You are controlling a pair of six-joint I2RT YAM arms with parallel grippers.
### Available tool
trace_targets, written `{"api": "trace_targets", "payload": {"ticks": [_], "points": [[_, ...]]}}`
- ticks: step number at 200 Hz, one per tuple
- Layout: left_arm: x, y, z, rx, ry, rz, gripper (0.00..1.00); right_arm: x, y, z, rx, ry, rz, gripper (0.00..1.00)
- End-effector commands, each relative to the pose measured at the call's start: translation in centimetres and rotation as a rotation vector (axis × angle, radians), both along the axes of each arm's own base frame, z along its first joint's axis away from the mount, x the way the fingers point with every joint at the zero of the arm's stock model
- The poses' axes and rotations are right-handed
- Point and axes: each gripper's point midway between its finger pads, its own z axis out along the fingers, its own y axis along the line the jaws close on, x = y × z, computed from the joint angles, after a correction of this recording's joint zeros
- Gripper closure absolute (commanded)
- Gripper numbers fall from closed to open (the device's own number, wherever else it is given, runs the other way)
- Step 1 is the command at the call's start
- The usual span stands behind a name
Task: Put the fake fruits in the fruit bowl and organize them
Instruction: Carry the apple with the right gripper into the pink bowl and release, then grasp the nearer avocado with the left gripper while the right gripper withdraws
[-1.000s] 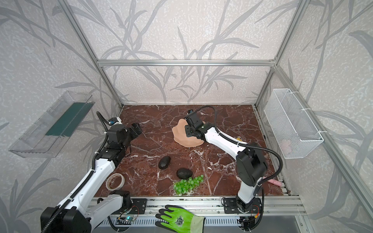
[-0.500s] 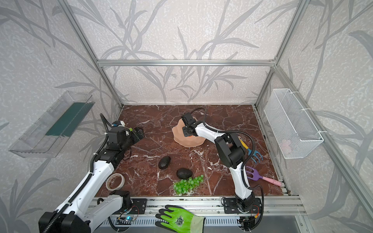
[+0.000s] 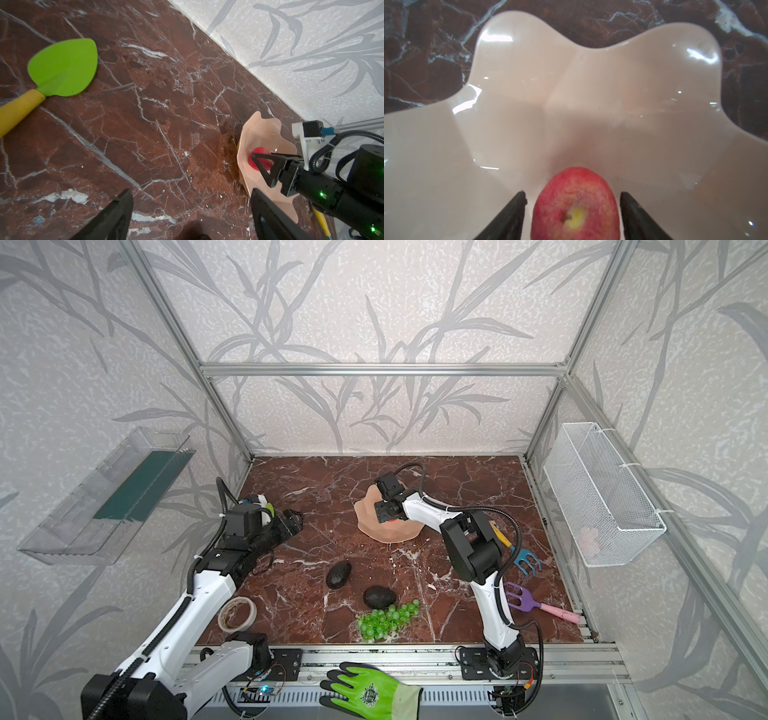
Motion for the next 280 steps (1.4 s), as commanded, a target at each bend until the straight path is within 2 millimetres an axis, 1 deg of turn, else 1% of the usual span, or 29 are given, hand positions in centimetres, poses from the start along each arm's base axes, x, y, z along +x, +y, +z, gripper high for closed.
{"api": "trace_targets", "payload": {"ticks": [1,27,48,55,57,60,68,83,97,125,159,173,188,213,241,256,280], "points": [[-1.8,-2.3,-2.6,-0.038,0.106,-0.098,0.12,0.7,-0.2,5.6,0.084,-0.083,-0.011,0.21],[-3.5,-4.8,-3.8,0.007,0.161,-0.199,0.13,0.2,-1.7,10.3,0.183,-0.167,-0.051,0.14],[-4.9,-6.8,-4.9,0.029,0.204,-0.278,0.12,-1.5,-2.7,13.6,0.272,-0.241,-0.053,0.06],[-5.4,-7.4,-5.5,0.036,0.225,-0.305,0.12,-2.3,-2.9,14.1,0.292,-0.254,-0.050,0.05],[-5.6,-7.5,-5.7,0.039,0.232,-0.309,0.12,-2.5,-3.0,13.8,0.292,-0.248,-0.050,0.04],[-5.8,-7.7,-5.9,0.043,0.239,-0.320,0.12,-2.9,-3.2,14.8,0.311,-0.267,-0.046,0.04],[-6.3,-8.2,-6.6,0.059,0.262,-0.347,0.12,-3.8,-3.5,15.2,0.331,-0.279,-0.041,0.02],[-7.3,-9.1,-7.9,0.088,0.305,-0.391,0.12,-5.4,-4.2,15.5,0.361,-0.290,-0.039,0.00],[-8.0,-9.8,-9.0,0.104,0.345,-0.422,0.12,-6.6,-4.9,15.3,0.375,-0.291,-0.037,0.00],[-9.0,-10.4,-10.8,0.138,0.430,-0.458,0.12,-8.6,-6.0,14.6,0.383,-0.274,-0.049,0.00],[-9.4,-10.9,-12.7,0.167,0.500,-0.488,0.13,-9.7,-7.2,13.9,0.370,-0.267,-0.075,0.00],[-9.7,-11.1,-13.5,0.164,0.526,-0.490,0.15,-9.9,-7.4,13.7,0.363,-0.267,-0.080,0.00],[-9.8,-11.0,-14.0,0.174,0.545,-0.490,0.20,-10.0,-7.7,13.7,0.357,-0.273,-0.088,0.00],[-9.6,-11.1,-13.6,0.175,0.531,-0.488,0.32,-9.9,-7.8,13.5,0.357,-0.270,-0.091,0.00],[-9.0,-11.3,-12.0,0.176,0.489,-0.492,0.44,-9.8,-7.9,12.9,0.351,-0.260,-0.098,0.00],[-8.5,-11.6,-10.4,0.179,0.462,-0.508,0.48,-9.8,-8.1,12.6,0.348,-0.256,-0.103,0.00],[-6.9,-12.4,-6.8,0.182,0.359,-0.528,0.48,-10.0,-8.4,12.4,0.344,-0.254,-0.112,0.00]]}}
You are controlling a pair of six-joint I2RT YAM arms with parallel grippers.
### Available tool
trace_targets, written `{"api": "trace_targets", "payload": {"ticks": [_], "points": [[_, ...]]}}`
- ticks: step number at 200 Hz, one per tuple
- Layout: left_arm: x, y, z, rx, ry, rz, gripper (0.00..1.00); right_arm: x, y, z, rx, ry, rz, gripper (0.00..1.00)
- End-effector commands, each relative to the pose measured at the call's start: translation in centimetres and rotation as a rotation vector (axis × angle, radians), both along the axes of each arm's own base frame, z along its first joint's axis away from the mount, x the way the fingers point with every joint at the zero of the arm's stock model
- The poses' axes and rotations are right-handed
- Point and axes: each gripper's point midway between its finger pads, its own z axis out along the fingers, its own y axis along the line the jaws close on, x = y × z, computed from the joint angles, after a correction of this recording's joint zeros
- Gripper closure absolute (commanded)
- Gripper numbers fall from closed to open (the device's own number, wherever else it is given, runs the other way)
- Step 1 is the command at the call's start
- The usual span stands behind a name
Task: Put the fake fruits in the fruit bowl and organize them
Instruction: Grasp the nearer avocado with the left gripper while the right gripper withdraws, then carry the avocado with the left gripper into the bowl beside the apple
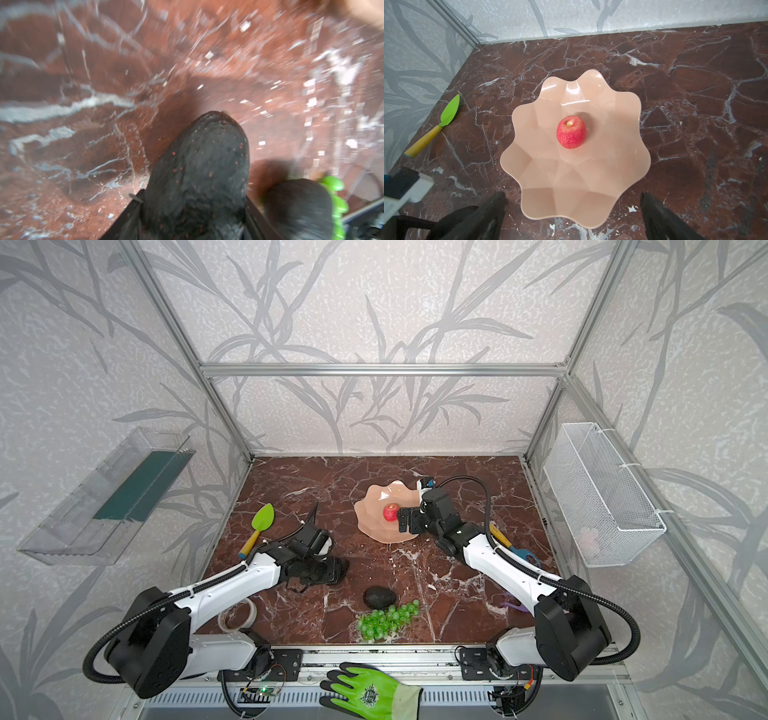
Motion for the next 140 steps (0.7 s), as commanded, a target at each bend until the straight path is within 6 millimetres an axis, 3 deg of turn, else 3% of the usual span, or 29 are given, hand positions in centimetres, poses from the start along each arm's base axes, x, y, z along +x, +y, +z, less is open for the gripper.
{"api": "trace_targets", "payload": {"ticks": [1,44,68,102,140], "points": [[1.7,-0.6,4.3,-0.017,-0.115,-0.028,0.48,0.0,-0.7,-0.1,0.002,-0.006,-0.028,0.00],[6.4,-3.0,11.4,-0.050,-0.315,-0.104,0.48,-0.5,-2.5,0.2,-0.004,-0.018,-0.070,0.01],[9.0,-5.7,13.3,-0.105,-0.354,-0.149,0.48,-1.1,-3.8,0.8,0.009,-0.038,-0.099,0.01],[11.3,-9.9,12.5,-0.109,-0.284,-0.240,0.48,-2.4,-5.8,1.5,0.012,-0.066,-0.141,0.01],[13.0,-13.7,9.4,-0.052,-0.219,-0.303,0.48,-3.5,-7.7,1.6,0.025,-0.085,-0.180,0.01]]}}
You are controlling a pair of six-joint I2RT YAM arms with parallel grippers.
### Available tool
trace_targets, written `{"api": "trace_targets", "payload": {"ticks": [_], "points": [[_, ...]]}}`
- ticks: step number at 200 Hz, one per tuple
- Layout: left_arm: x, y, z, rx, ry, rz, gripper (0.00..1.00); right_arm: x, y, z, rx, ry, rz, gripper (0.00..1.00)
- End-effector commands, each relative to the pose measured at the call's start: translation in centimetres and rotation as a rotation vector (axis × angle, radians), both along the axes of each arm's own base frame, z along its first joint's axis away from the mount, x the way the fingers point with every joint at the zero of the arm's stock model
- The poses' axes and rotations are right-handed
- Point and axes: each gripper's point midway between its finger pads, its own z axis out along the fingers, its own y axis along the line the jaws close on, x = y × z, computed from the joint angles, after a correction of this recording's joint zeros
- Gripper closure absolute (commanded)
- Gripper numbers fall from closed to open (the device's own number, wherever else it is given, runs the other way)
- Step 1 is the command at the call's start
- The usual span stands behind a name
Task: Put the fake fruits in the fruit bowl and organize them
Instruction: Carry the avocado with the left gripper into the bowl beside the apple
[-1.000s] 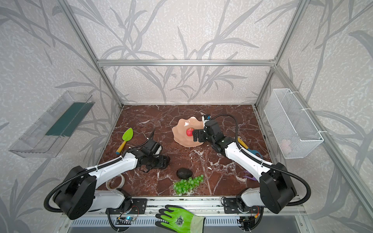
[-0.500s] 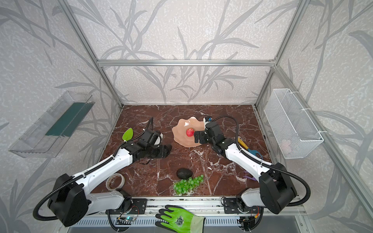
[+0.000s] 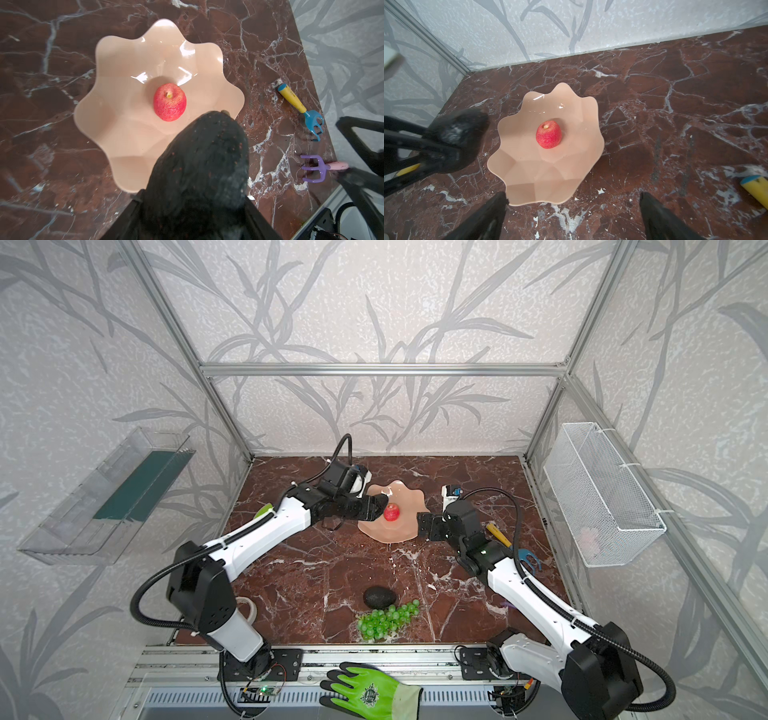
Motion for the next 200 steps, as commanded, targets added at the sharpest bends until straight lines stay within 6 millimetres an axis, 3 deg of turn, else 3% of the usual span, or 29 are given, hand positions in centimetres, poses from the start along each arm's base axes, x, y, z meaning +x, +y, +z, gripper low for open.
{"api": "trace_targets", "payload": {"ticks": [1,46,106,171,200], "points": [[-0.3,-1.8,-1.4,0.054,0.043,-0.066,0.48,-0.7,-1.4,-0.3,-0.004,0.001,-0.039,0.01],[1.3,-4.7,-5.0,0.150,0.110,-0.109,0.48,-1.1,-1.7,0.0,0.003,-0.021,-0.032,0.00],[2.6,-5.0,-9.3,0.238,0.155,-0.111,0.48,-1.4,-1.7,-0.3,0.008,-0.018,-0.026,0.00],[3.2,-4.9,-11.9,0.285,0.188,-0.092,0.46,-1.5,-2.2,-0.4,0.007,-0.016,-0.042,0.00],[3.3,-5.0,-11.7,0.280,0.184,-0.089,0.40,-1.4,-2.4,-0.3,0.008,-0.020,-0.045,0.00]]}}
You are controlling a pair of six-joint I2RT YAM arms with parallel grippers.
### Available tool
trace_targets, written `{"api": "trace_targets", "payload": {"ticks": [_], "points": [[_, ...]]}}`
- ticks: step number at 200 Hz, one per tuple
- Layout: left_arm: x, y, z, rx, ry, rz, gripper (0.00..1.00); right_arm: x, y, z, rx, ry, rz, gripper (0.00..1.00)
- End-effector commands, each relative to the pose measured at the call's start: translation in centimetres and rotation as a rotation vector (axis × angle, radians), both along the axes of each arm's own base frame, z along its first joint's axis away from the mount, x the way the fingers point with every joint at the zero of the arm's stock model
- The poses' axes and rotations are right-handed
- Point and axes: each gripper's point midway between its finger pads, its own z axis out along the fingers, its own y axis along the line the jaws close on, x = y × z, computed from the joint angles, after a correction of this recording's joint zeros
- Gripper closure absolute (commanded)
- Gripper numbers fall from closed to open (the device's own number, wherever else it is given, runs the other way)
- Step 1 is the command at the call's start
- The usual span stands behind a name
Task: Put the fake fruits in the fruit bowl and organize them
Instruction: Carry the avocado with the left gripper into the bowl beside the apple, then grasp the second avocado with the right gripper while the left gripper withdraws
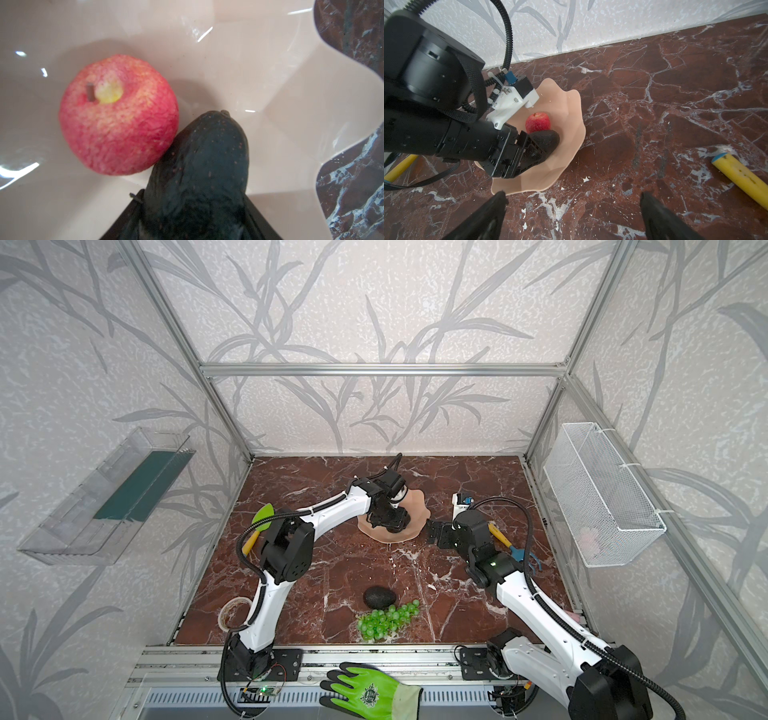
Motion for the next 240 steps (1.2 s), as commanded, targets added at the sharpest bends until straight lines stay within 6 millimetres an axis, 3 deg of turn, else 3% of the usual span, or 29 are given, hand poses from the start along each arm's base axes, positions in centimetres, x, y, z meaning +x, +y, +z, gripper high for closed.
{"api": "trace_targets", "payload": {"ticks": [1,55,85,108,147,167,186,240], "points": [[0.2,0.2,0.5,0.019,-0.007,-0.002,0.40,-0.1,-0.3,0.6,0.010,-0.019,-0.005,0.00],[0.4,0.3,3.6,-0.016,-0.059,0.014,0.31,0.0,-0.2,0.6,-0.006,-0.010,0.008,0.01],[0.7,0.7,7.1,-0.070,-0.148,0.042,0.29,-0.1,0.8,1.4,-0.020,-0.032,0.084,0.00],[1.2,2.2,10.1,-0.092,-0.245,0.079,0.27,-0.4,2.4,2.0,-0.016,-0.042,0.188,0.01],[1.6,8.9,15.9,-0.063,-0.443,0.254,0.26,-1.8,5.8,1.6,-0.021,-0.009,0.383,0.03],[0.8,12.6,19.1,-0.101,-0.623,0.344,0.22,-3.4,8.1,0.2,-0.063,0.025,0.487,0.05],[-0.7,16.3,21.0,-0.122,-0.767,0.424,0.15,-5.3,10.6,-1.8,-0.152,0.059,0.583,0.06],[-4.8,26.8,20.9,-0.126,-0.882,0.694,0.04,-10.6,16.3,-6.9,-0.347,0.150,0.841,0.11]]}}
